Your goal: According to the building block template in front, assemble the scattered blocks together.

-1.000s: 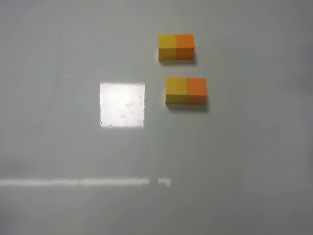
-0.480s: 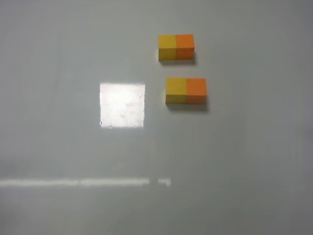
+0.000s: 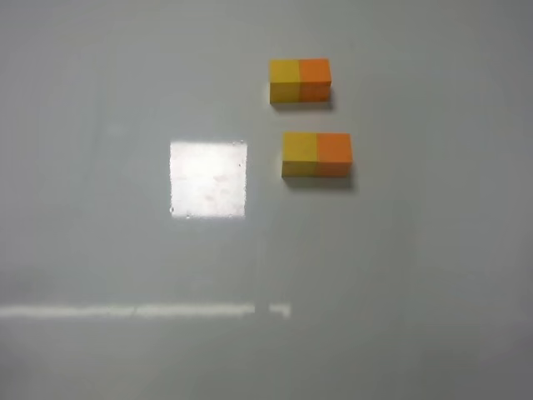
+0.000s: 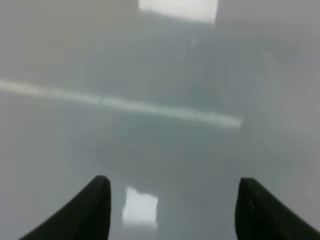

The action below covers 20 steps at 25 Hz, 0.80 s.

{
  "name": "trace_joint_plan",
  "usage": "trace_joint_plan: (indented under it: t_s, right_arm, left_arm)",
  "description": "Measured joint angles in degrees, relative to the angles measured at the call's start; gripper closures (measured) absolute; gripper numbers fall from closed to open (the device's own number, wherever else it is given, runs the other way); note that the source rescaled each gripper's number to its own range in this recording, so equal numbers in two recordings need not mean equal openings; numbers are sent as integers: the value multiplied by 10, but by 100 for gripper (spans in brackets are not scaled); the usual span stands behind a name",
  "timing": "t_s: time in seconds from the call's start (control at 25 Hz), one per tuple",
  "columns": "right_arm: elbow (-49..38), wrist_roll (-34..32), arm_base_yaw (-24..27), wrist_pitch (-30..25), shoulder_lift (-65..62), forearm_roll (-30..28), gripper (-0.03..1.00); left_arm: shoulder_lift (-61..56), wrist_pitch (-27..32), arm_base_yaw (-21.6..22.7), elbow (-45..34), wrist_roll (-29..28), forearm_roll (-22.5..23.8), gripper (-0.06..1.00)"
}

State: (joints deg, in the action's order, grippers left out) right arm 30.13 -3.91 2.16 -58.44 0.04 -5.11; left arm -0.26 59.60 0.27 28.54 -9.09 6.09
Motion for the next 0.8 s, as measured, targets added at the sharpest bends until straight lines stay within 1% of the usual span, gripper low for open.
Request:
trace_joint_plan:
  t_s: [0.16, 0.8]
  right_arm:
    - [-12, -3, 0, -13, -3, 2, 54]
    - [-14, 0, 0, -14, -4, 8, 54]
  left_arm:
    - [0, 0, 0, 0, 0, 0, 58]
    - [0, 0, 0, 0, 0, 0, 58]
